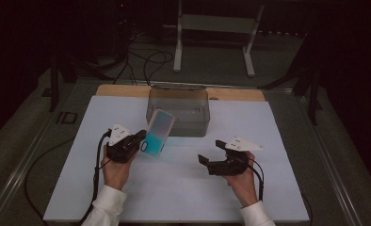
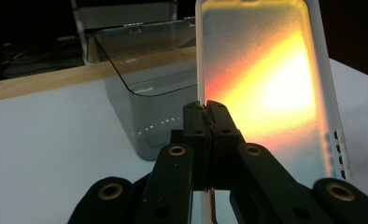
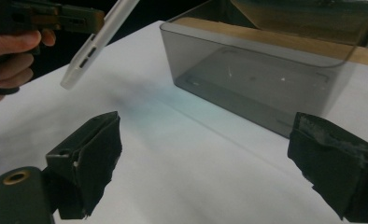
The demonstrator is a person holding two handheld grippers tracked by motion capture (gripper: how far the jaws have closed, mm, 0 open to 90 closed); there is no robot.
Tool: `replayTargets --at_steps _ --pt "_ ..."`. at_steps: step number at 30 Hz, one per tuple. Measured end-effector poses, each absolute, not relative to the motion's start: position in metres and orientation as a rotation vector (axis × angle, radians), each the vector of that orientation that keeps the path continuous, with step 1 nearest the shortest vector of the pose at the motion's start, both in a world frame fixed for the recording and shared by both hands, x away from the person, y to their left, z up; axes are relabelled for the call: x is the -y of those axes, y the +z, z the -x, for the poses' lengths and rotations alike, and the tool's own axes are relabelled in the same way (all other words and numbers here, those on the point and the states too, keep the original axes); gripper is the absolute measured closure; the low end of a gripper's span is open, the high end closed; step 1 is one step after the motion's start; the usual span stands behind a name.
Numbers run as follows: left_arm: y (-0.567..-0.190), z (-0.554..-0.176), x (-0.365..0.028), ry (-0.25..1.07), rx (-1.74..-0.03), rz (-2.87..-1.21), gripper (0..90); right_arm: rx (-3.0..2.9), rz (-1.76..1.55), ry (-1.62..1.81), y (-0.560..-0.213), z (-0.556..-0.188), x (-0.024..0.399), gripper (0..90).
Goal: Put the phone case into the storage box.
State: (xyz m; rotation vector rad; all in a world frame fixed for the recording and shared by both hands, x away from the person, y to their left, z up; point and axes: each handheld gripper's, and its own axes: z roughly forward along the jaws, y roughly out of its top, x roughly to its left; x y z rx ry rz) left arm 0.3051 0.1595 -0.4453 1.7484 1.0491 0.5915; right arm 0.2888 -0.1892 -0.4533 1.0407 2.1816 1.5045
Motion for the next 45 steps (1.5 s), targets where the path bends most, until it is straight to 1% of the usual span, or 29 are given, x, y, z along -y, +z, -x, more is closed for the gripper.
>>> replayTargets --at_steps 13,27,35,36,37,42,45 --pt "-0.446 -0.301 -0.151 0.617 -1.063 -1.735 89.1 -2.2 -1.042 1.568 -0.444 -0.297 0.161 9.7" --pt "-0.445 -0.298 -0.143 0.61 -1.044 -1.739 89.0 -2.191 -1.022 1.659 -0.43 -0.305 0.135 9.5" --pt "-0.443 -0.296 -0.141 0.605 -1.037 -1.726 89.0 -2.214 -1.087 1.686 -0.429 -0.31 0.121 9.6" --pt "-0.443 -0.296 -0.14 0.603 -1.038 -1.726 89.0 -2.22 -1.088 1.684 -0.429 -0.31 0.12 10.6" --pt "-0.443 -0.295 -0.14 0.603 -1.038 -1.724 89.0 -2.221 -1.097 1.676 -0.429 -0.31 0.118 13.6" --pt "-0.441 -0.294 -0.14 0.603 -1.038 -1.713 89.0 -2.245 -1.105 1.665 -0.428 -0.31 0.109 18.6" --pt "-0.44 -0.293 -0.14 0.602 -1.046 -1.7 89.0 -2.234 -1.105 1.667 -0.426 -0.309 0.105 24.8"
